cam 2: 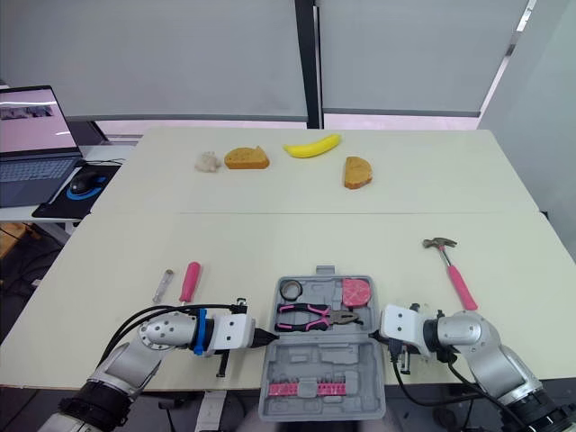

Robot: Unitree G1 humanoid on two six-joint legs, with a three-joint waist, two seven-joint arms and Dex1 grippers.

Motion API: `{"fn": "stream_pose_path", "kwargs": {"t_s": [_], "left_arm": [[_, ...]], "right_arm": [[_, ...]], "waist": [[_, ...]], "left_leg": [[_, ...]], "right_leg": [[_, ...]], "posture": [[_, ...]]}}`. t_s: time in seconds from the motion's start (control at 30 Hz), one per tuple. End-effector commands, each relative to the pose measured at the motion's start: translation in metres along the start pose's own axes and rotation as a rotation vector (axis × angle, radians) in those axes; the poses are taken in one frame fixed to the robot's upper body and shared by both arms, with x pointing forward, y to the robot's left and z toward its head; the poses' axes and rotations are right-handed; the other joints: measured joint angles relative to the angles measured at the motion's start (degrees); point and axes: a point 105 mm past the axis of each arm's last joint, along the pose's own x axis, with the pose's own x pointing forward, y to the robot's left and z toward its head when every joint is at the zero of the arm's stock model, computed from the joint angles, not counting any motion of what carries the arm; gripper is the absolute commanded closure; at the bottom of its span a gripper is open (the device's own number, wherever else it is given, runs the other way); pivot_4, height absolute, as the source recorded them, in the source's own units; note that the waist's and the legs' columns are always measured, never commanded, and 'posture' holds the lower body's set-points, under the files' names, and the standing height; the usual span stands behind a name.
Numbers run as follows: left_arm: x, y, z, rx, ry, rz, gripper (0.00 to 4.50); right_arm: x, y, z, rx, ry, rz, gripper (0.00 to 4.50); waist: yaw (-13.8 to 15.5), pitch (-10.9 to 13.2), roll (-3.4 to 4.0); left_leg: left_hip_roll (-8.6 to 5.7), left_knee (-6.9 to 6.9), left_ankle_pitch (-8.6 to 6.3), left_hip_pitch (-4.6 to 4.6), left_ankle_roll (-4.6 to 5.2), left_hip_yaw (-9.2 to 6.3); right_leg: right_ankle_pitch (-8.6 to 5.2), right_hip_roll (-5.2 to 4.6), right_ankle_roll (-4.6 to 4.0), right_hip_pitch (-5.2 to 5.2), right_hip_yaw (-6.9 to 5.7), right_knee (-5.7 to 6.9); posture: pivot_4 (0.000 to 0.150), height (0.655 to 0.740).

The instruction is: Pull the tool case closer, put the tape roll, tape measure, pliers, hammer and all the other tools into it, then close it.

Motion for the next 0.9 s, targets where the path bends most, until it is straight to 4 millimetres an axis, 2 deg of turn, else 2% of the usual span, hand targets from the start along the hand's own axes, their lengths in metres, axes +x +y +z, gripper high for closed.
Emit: {"fn": "stream_pose_path", "kwargs": {"t_s": [0.03, 0.2, 0.43, 0.9], "left_arm": [[0.008, 0.008, 0.020, 0.067, -0.057, 0.007, 4.47], [0.012, 0.016, 0.025, 0.079, -0.059, 0.015, 4.47], [0.019, 0.028, 0.025, 0.094, -0.045, 0.019, 4.47], [0.025, 0.065, 0.019, 0.059, -0.001, 0.135, 4.47]], "right_arm": [[0.002, -0.006, 0.021, -0.036, -0.072, -0.025, 4.50], [0.004, -0.010, 0.027, -0.008, -0.100, -0.046, 4.50], [0.005, -0.020, 0.025, 0.001, -0.088, -0.081, 4.50], [0.015, -0.050, 0.032, 0.009, -0.091, -0.146, 4.50]], "waist": [[-0.01, 0.00, 0.00], [-0.02, 0.00, 0.00], [-0.04, 0.00, 0.00], [-0.09, 0.00, 0.00]], "left_leg": [[0.00, 0.00, 0.00, 0.00, 0.00, 0.00], [0.00, 0.00, 0.00, -0.01, 0.00, 0.00], [-0.02, 0.01, 0.01, -0.01, -0.01, 0.01], [-0.05, 0.16, 0.01, -0.02, -0.01, 0.00]], "right_leg": [[0.00, 0.00, 0.00, 0.00, 0.00, 0.01], [0.00, 0.00, 0.00, 0.00, 0.00, 0.03], [0.00, 0.00, 0.00, 0.00, 0.00, 0.04], [0.00, 0.01, 0.00, -0.01, 0.01, 0.19]], "posture": [[0.150, 0.7400], [0.150, 0.7400], [0.150, 0.7400], [0.150, 0.7400]]}}
